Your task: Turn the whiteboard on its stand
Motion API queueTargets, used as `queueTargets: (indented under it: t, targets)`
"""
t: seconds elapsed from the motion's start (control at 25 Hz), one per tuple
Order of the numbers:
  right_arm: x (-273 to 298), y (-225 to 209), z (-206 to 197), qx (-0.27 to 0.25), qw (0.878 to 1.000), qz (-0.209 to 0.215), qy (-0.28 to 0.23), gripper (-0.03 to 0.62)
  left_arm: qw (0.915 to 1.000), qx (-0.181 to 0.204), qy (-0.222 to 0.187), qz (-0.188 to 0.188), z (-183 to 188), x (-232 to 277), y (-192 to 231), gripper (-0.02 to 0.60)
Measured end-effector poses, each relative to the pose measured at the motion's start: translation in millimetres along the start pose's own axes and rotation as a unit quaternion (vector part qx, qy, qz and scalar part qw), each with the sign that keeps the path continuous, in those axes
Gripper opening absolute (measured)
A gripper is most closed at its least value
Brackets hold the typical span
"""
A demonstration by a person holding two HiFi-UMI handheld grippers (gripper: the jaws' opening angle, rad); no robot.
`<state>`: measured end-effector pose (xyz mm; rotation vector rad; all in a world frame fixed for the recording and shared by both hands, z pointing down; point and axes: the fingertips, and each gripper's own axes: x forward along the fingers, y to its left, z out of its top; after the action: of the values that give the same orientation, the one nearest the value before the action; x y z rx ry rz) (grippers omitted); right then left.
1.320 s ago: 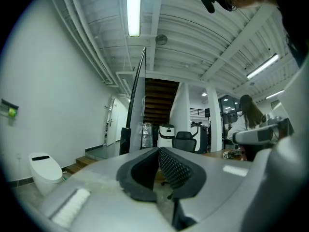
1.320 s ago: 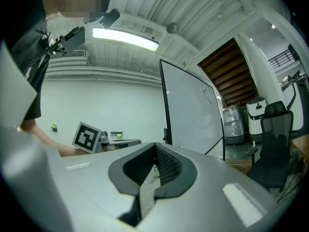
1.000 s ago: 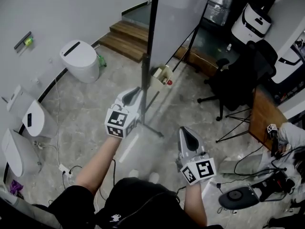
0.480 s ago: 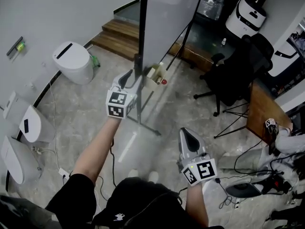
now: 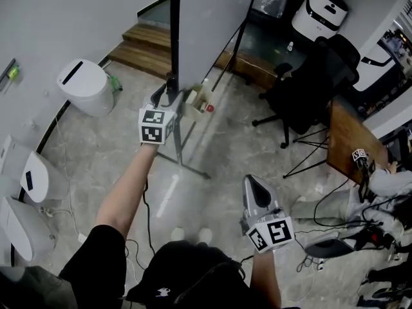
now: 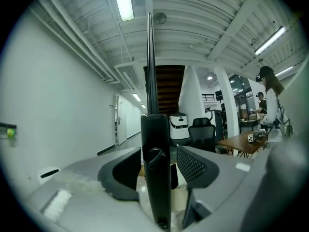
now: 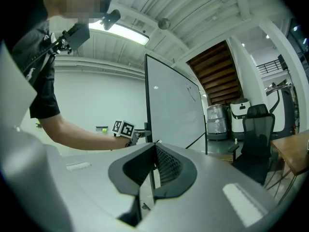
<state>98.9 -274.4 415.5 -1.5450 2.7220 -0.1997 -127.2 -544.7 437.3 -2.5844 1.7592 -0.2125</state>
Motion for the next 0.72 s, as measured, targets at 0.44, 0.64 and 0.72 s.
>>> queueTargets:
  t: [0.44,0.64,0.72]
  targets:
    - [-15.5,-6.2,-7.1,0.001,0.999,-0.033,0.008,0.009,0.9994,-0.033,0.004,0.011,-7.4,23.4,8.0,0.247]
    - [-19.6,-13.3,-4.8,0.006,0.999,-0.05,0.005,0.009,0.9994,-0.034,0.0,0.009,2.9,31.3,7.2,0.232]
    - [-18.3,-9.3,-5.8,0.006,0.999,-0.051,0.003,0.009,0.9995,-0.031,0.003,0.005,3.3,31.5,8.5,0.204]
